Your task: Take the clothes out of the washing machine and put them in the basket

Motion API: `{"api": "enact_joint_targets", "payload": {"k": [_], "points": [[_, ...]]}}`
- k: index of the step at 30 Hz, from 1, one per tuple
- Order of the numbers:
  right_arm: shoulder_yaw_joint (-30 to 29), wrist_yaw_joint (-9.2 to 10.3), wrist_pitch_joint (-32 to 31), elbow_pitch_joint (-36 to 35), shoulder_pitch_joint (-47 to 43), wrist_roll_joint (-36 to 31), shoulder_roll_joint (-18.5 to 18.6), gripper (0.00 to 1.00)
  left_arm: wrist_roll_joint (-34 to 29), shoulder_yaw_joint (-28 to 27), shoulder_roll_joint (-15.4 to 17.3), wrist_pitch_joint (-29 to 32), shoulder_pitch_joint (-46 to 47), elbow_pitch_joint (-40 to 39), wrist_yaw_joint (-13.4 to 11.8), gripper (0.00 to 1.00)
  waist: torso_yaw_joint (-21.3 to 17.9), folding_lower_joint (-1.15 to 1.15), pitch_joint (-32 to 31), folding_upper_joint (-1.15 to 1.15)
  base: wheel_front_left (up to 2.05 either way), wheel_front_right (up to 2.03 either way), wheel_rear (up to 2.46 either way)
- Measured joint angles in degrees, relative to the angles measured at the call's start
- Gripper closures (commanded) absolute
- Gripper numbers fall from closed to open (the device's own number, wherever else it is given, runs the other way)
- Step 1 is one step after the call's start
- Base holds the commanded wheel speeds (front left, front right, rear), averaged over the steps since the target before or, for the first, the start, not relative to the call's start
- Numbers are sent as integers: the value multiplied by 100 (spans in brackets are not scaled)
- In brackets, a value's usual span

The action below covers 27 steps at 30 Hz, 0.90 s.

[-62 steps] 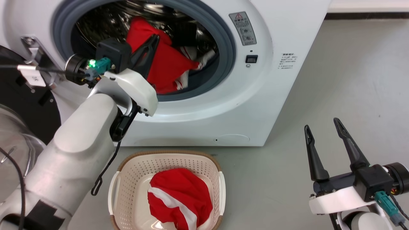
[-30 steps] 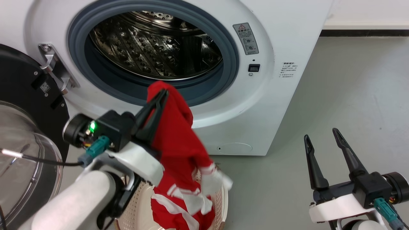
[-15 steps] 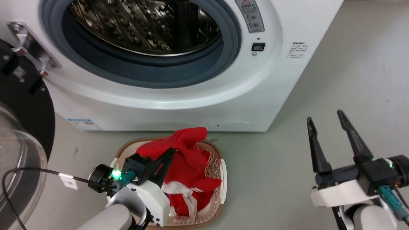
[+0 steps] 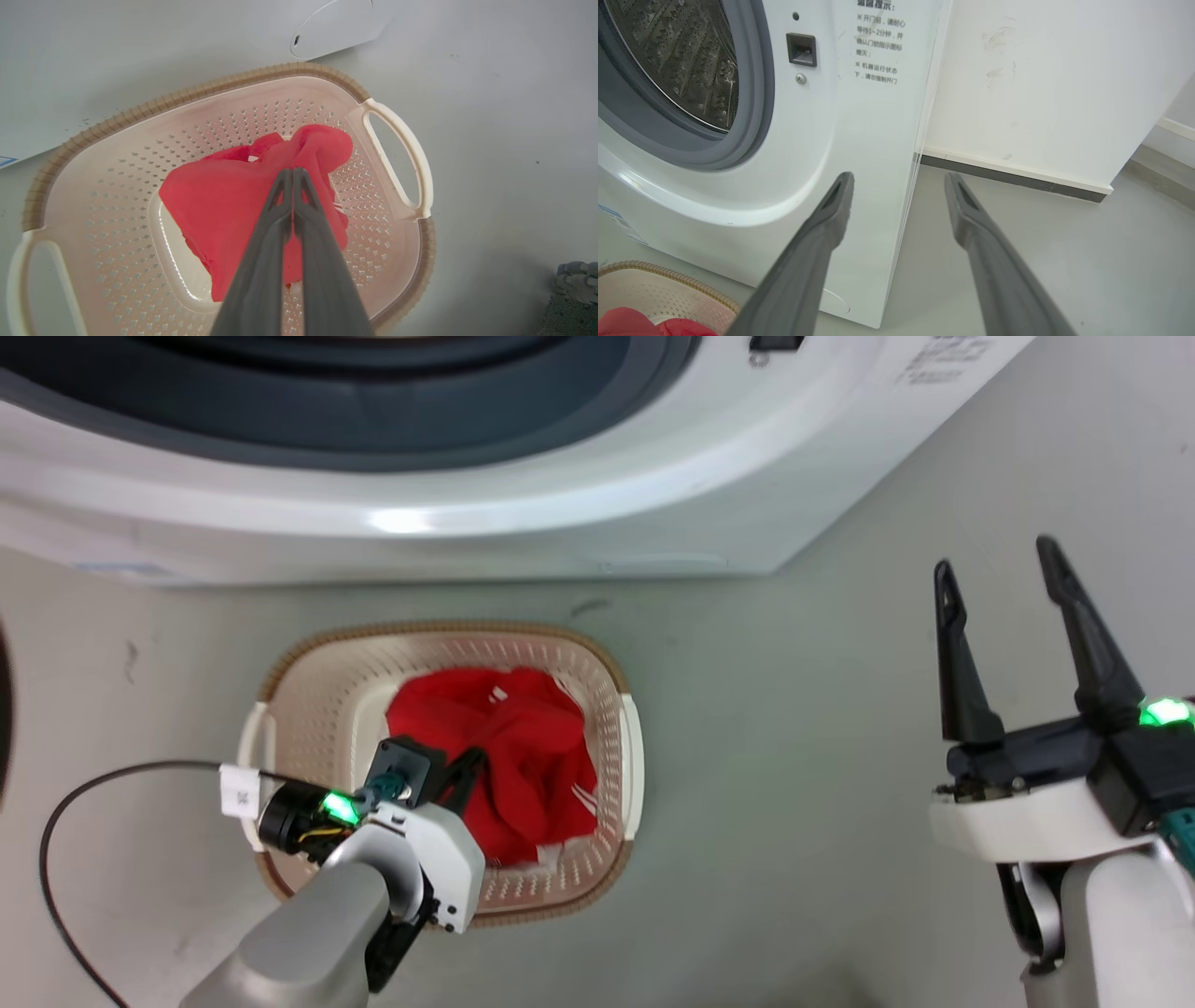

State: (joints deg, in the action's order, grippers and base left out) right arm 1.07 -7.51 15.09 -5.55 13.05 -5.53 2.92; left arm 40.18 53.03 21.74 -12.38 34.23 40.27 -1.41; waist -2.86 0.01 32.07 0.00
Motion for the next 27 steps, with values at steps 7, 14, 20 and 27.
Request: {"api": "enact_joint_targets", "payload": {"k": [7,14,20,27], "points": [[-52,-1,0,-111,348,53,-1,0,-124,141,-501,-31,742,1614,397,100,-107,0,781,0,0,0,0],[-141,0,0,-200,520,100,-1,0,-263,374,-923,45,1333,2646,650,100,-199,0,1419,0,0,0,0],[-171,0,0,-229,650,145,-1,0,-213,397,-1045,257,1584,3122,746,100,-290,0,1746,0,0,0,0],[-149,-1,0,-160,684,180,-1,0,-51,356,-1094,339,1599,3260,800,0,-348,0,1679,0,0,0,0]]}}
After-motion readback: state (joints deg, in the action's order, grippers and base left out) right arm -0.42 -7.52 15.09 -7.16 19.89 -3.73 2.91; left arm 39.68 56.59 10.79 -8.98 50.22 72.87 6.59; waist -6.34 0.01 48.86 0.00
